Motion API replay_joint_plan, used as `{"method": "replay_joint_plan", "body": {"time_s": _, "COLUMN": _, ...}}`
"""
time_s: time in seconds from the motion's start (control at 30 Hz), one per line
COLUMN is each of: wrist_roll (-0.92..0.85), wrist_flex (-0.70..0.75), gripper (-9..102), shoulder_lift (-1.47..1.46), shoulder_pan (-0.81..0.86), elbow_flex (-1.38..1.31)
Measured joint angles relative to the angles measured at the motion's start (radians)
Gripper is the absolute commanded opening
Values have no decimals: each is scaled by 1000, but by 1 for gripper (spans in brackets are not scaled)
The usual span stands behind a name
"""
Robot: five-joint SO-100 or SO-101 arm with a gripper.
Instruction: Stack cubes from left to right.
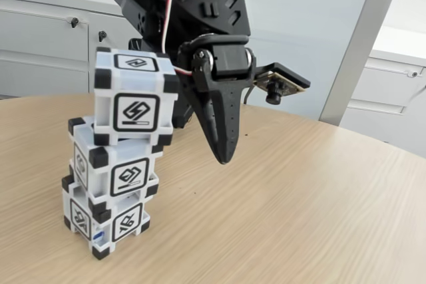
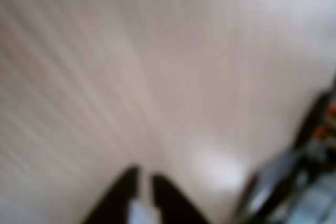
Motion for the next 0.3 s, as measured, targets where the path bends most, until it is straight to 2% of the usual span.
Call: {"method": "replay_joint_plan", "body": {"time_s": 0.3, "wrist_roll": 3, "wrist_flex": 0, "gripper": 0, "shoulder_lift": 0, "shoulder_pan": 0, "elbow_flex": 0}}
